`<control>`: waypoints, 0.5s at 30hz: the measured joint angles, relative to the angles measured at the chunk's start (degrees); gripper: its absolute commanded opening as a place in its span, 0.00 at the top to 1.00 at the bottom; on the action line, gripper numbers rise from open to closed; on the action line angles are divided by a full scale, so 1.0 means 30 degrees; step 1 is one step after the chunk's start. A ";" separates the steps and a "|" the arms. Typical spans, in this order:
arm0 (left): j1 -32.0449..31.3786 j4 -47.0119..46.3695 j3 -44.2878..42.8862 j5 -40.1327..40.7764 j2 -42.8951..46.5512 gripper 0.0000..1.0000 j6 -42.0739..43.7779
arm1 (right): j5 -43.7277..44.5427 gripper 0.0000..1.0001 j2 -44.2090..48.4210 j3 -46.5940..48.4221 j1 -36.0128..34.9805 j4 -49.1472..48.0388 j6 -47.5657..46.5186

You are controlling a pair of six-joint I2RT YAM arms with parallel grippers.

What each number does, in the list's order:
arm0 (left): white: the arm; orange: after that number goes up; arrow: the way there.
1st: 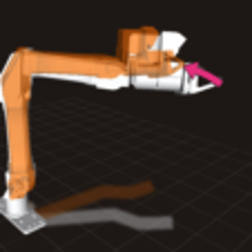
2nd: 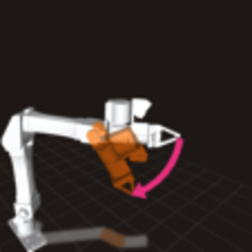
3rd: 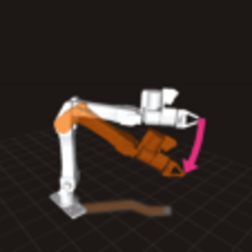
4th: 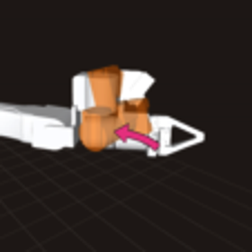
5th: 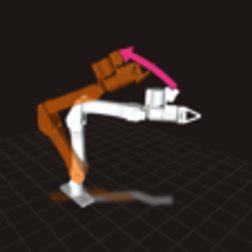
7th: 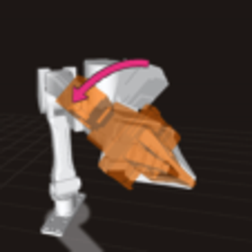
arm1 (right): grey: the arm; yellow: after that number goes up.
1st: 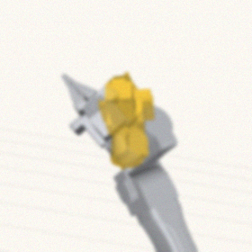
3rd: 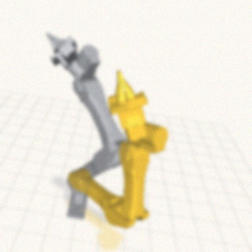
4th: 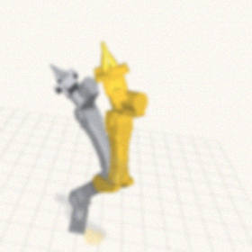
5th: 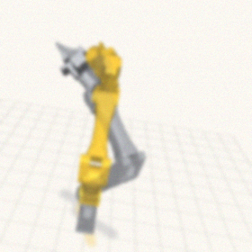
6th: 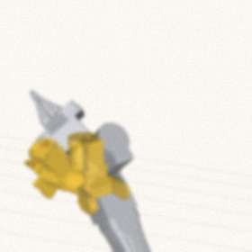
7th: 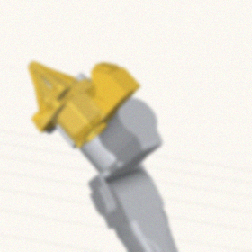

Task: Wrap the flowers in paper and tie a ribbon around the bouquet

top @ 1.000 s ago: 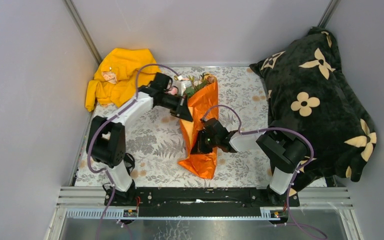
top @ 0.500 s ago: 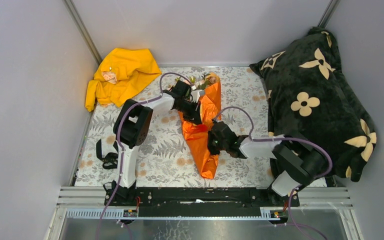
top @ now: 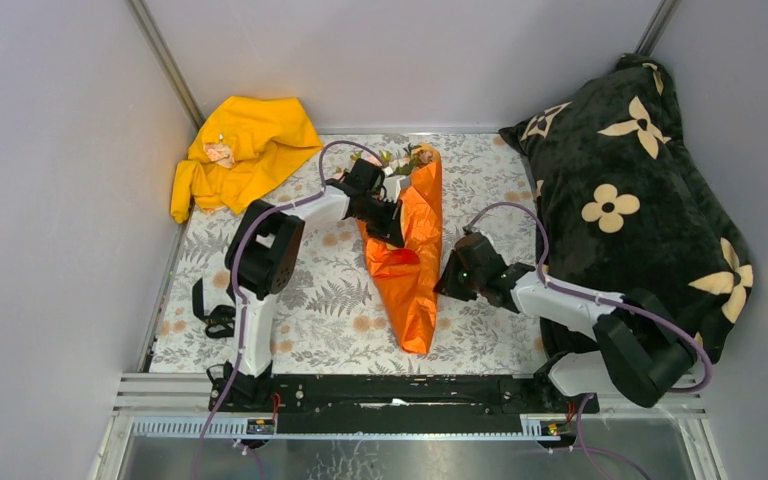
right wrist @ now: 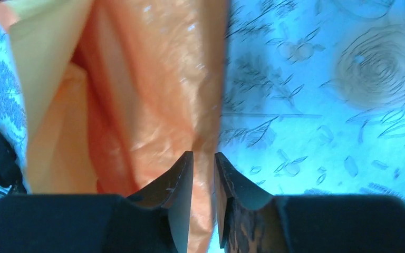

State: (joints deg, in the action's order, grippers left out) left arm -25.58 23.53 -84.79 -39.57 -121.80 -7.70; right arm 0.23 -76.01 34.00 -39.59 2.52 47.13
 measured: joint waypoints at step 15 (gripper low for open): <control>-0.2565 -0.0131 -0.1319 0.0576 0.2856 1.00 -0.0437 | -0.5493 0.92 -0.5421 0.1071 0.2055 -0.4393 -0.2929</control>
State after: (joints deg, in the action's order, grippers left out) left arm -33.28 23.14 -88.75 -37.85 -113.23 -9.02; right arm -16.25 -92.27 37.21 -33.43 -10.66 38.35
